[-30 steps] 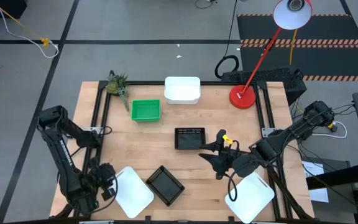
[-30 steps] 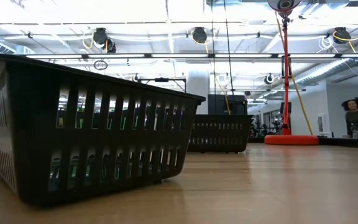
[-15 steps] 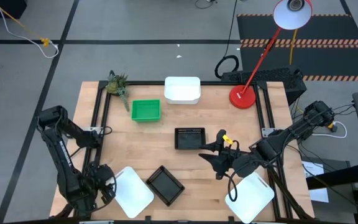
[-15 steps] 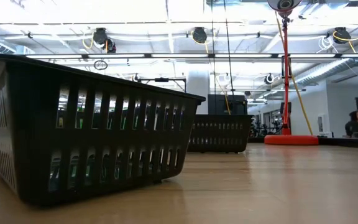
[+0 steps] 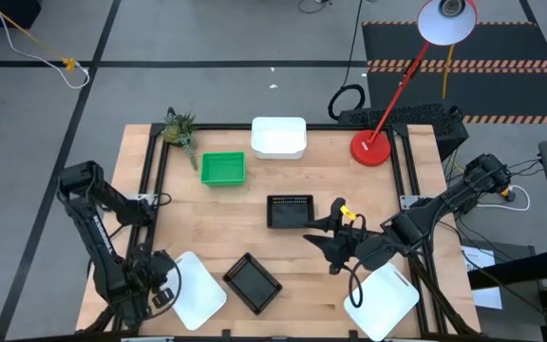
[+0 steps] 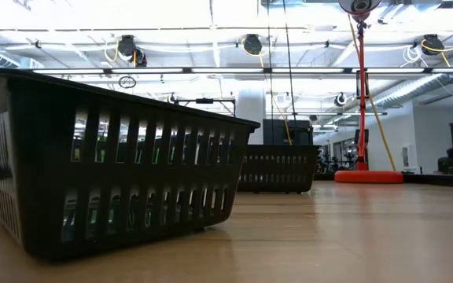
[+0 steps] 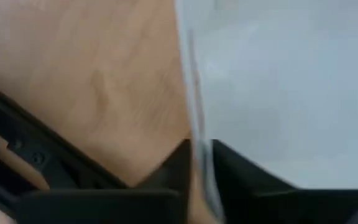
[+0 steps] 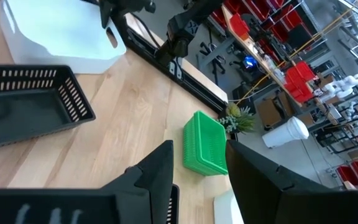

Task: Stack baskets by color
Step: Stack the left white bin on the top white bin

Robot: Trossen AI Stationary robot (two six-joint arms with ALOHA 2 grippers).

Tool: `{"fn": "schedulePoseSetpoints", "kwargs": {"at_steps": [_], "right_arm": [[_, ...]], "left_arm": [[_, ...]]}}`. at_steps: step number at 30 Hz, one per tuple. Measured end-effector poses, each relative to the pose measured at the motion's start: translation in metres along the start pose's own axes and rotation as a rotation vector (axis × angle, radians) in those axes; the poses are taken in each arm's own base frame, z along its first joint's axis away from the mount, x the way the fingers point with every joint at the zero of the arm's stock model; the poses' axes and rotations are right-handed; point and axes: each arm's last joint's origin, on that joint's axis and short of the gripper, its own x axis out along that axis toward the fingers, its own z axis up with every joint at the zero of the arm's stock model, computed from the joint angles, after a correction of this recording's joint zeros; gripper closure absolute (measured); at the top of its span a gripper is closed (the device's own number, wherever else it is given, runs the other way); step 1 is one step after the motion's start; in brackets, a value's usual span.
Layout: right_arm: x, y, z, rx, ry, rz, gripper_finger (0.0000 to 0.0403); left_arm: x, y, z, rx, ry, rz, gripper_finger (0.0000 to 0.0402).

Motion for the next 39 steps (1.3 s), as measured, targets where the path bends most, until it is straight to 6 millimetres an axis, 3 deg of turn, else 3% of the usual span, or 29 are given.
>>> {"fn": "schedulePoseSetpoints", "kwargs": {"at_steps": [2, 5, 9, 12, 16, 21, 30, 39], "right_arm": [[0.0, -0.001, 0.001, 0.012, -0.01, -0.006, 0.0264], [0.002, -0.004, 0.002, 0.035, -0.022, -0.017, 0.0264], [0.008, -0.011, 0.001, 0.125, -0.017, -0.044, 0.0264], [0.015, -0.02, -0.003, 0.206, -0.001, -0.076, 0.0264], [0.028, -0.026, -0.005, 0.266, -0.003, -0.105, 0.0264], [0.052, -0.021, -0.003, 0.282, -0.077, -0.009, 0.0264], [0.077, -0.011, 0.008, 0.286, -0.242, 0.007, 0.0264], [0.087, -0.007, 0.004, 0.269, -0.209, -0.057, 0.0232]], "left_arm": [[-0.003, 0.003, 0.003, -0.008, 0.009, 0.007, 0.0385], [-0.014, 0.008, 0.01, 0.0, 0.008, 0.043, 0.0386], [-0.042, 0.016, 0.027, 0.009, 0.005, 0.106, 0.0395], [-0.067, 0.022, 0.043, -0.002, -0.004, 0.167, 0.0394], [-0.09, 0.016, 0.068, 0.114, -0.048, 0.051, 0.0396], [-0.11, 0.014, 0.105, 0.254, -0.219, 0.026, 0.0398], [-0.106, 0.017, 0.166, 0.461, -0.404, 0.137, 0.0398], [-0.096, -0.006, 0.203, 0.656, -0.615, 0.119, 0.0397]]}}
